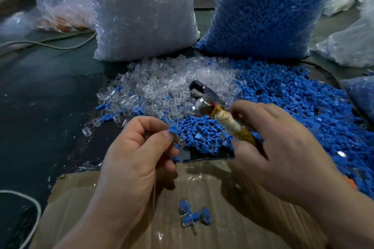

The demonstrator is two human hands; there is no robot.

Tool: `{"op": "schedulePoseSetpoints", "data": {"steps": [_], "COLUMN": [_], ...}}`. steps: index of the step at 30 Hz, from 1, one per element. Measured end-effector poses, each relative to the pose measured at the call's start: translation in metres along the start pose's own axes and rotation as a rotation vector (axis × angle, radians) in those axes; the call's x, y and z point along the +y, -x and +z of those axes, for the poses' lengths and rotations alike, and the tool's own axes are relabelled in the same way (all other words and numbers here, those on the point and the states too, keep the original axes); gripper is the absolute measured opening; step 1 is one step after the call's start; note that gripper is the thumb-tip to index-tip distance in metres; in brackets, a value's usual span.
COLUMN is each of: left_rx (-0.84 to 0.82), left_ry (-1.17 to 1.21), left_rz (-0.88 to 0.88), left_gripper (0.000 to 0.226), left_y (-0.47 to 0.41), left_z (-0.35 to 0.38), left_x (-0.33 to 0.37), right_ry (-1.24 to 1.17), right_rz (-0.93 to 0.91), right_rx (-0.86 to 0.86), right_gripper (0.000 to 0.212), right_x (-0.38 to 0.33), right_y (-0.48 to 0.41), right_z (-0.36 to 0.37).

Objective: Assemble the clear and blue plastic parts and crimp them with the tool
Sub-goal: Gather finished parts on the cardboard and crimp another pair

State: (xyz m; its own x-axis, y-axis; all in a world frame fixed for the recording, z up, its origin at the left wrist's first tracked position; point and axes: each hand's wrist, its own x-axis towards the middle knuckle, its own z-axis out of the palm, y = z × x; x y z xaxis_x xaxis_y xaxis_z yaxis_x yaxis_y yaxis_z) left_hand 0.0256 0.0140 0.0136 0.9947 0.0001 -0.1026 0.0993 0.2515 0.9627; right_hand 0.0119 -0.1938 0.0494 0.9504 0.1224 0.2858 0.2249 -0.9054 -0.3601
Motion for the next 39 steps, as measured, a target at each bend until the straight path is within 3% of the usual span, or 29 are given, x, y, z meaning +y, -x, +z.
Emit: {"op": "schedulePoseSetpoints", "data": {"steps": [3, 8, 17, 28, 33, 39], "left_rx": [-0.008, -0.029, -0.039, 0.013, 0.065, -0.026], "left_ry": [-0.007, -0.018, -0.091, -0.202, -0.292, -0.500], "left_rz": [0.077, 0.112, 0.207, 0.241, 0.065, 0.008], "left_gripper": [0.012, 0.009, 0.012, 0.014, 0.031, 0.023], "left_y": [-0.003, -0.004, 0.001, 0.003, 0.000, 0.005], "left_z": [-0.001, -0.005, -0.002, -0.002, -0.005, 0.004], "left_x": [-0.004, -0.004, -0.003, -0.003, -0.002, -0.006], "right_ry": [0.012, 0.003, 0.023, 0.002, 0.206, 0.306], "right_rz": [-0.103, -0.107, -0.143, -0.111, -0.030, 0.051], "right_rx": [-0.080, -0.133, -0.230, -0.216, -0.142, -0.251], "right_gripper": [0.051, 0.058, 0.052, 0.040, 0.063, 0.071], "right_x": [-0.003, -0.004, -0.002, -0.005, 0.010, 0.012], "right_y": [0.006, 0.006, 0.004, 0.004, 0.000, -0.013], "right_z": [0.000, -0.002, 0.001, 0.004, 0.010, 0.015]}}
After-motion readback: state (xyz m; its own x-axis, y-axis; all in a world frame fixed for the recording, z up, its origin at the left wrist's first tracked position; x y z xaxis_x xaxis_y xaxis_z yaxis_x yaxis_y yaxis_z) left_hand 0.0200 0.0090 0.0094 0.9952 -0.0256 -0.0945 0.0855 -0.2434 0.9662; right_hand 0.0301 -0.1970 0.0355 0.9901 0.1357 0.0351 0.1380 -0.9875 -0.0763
